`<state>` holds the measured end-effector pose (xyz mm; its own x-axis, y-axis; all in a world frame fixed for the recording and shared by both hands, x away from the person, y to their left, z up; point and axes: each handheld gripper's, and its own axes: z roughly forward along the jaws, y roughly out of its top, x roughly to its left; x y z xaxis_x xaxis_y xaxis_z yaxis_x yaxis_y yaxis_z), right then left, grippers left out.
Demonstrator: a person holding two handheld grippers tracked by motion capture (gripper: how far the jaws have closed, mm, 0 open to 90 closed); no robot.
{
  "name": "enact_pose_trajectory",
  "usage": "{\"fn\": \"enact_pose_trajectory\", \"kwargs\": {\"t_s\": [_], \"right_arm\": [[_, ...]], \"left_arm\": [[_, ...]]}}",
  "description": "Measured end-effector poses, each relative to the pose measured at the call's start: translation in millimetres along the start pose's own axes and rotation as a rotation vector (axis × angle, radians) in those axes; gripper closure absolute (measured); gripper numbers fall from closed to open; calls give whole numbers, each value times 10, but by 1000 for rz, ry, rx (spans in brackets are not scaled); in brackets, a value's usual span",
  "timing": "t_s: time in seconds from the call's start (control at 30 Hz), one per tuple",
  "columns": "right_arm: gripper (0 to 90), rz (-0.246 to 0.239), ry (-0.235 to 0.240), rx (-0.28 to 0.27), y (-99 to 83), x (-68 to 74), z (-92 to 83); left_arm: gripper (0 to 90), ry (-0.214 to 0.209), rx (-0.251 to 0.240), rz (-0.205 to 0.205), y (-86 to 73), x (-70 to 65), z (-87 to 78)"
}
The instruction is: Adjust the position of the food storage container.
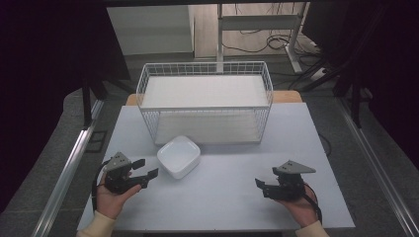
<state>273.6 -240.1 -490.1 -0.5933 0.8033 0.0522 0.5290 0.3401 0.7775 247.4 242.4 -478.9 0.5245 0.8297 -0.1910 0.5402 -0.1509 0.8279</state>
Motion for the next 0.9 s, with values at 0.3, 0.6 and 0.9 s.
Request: {"fn": "enact_pose_trajectory", "kwargs": {"t_s": [0.3,0.6,0.9], "right_arm": [[226,21,1,-25,-36,3,-110],[227,49,-33,-24,-41,-11,-105],[229,52,-41,-20,-80,-22,-127]], "left_arm": [[373,29,23,-18,216,60,59],[425,6,40,0,354,97,126],[521,26,81,3,501,195,228]]}}
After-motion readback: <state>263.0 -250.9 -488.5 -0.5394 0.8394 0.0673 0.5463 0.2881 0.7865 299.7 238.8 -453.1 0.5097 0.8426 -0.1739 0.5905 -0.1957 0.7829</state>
